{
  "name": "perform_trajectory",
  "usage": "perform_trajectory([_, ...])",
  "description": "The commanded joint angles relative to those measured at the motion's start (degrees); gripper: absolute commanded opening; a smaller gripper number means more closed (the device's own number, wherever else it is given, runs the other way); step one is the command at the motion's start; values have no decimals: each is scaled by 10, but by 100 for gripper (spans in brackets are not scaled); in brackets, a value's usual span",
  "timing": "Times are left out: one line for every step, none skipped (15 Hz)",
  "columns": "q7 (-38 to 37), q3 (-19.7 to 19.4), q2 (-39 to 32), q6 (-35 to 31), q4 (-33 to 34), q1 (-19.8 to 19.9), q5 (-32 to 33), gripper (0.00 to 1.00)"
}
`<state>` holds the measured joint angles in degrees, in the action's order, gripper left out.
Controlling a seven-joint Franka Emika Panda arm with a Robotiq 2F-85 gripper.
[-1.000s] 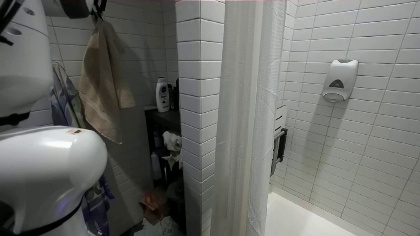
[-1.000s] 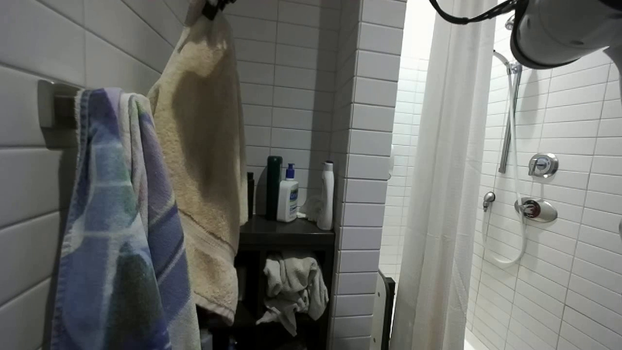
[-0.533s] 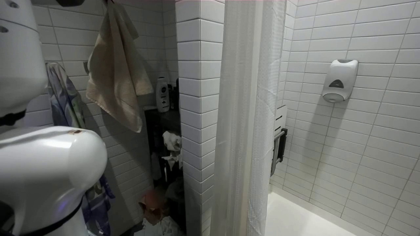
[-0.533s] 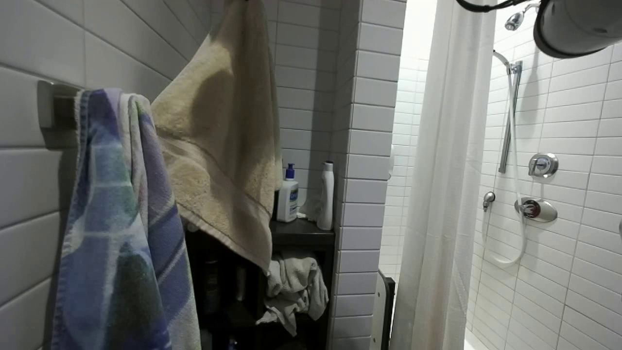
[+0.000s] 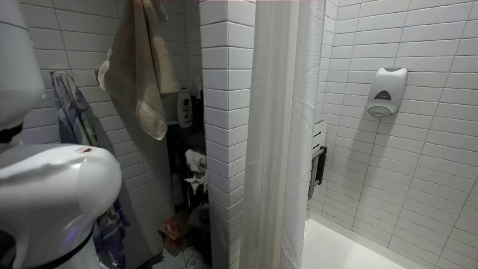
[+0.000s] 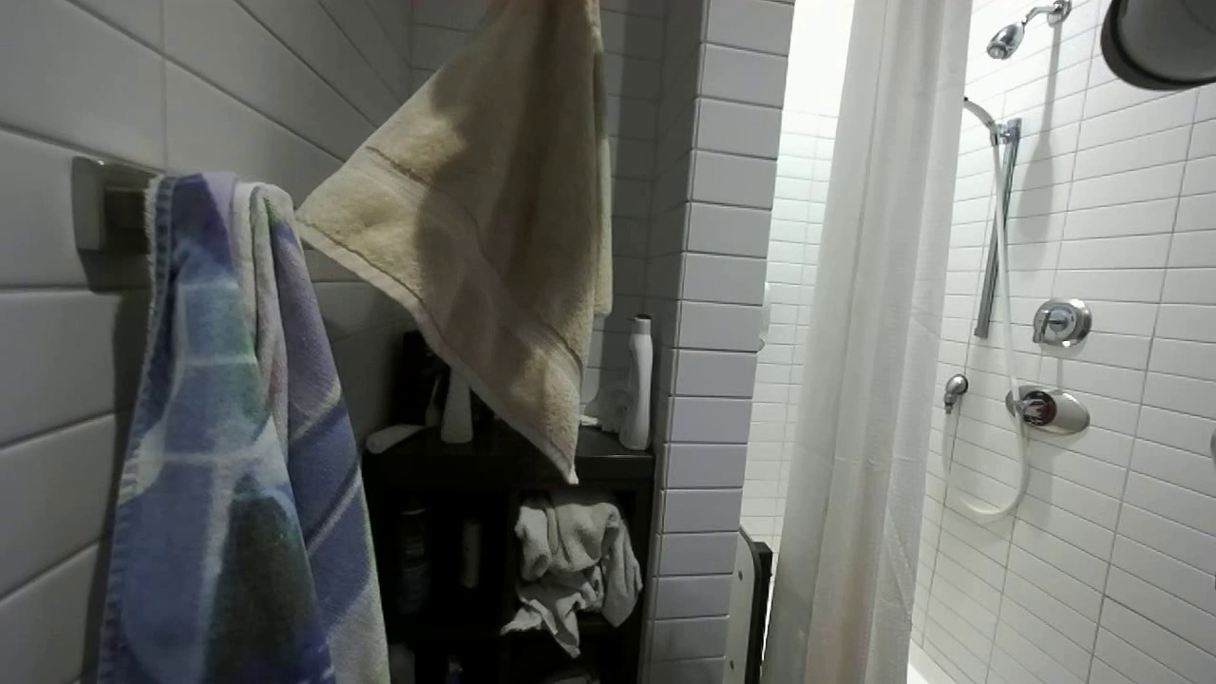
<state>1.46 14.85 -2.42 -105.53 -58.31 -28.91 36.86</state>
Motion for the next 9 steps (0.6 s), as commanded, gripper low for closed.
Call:
perform_trajectory([-42,-7,37,11,-27,4,34,4])
perform_trajectory([-53,-8,42,16,-35,5,30,4])
perform_trajectory([-62,-9,47,19,-43,6,24,4])
perform_trajectory([-72,-11,53,22,-55,6,20,4])
perform_trajectory([-81,-12,58,24,-68,6,17,4])
perform_trajectory([-88,-14,65,24,-83,7,14,4])
perform_trajectory([-100,-17,75,26,-100,8,12,4])
perform_trajectory([-111,-18,83,30,-114,8,12,4])
perform_trajectory([-123,-19,94,35,-129,9,13,4])
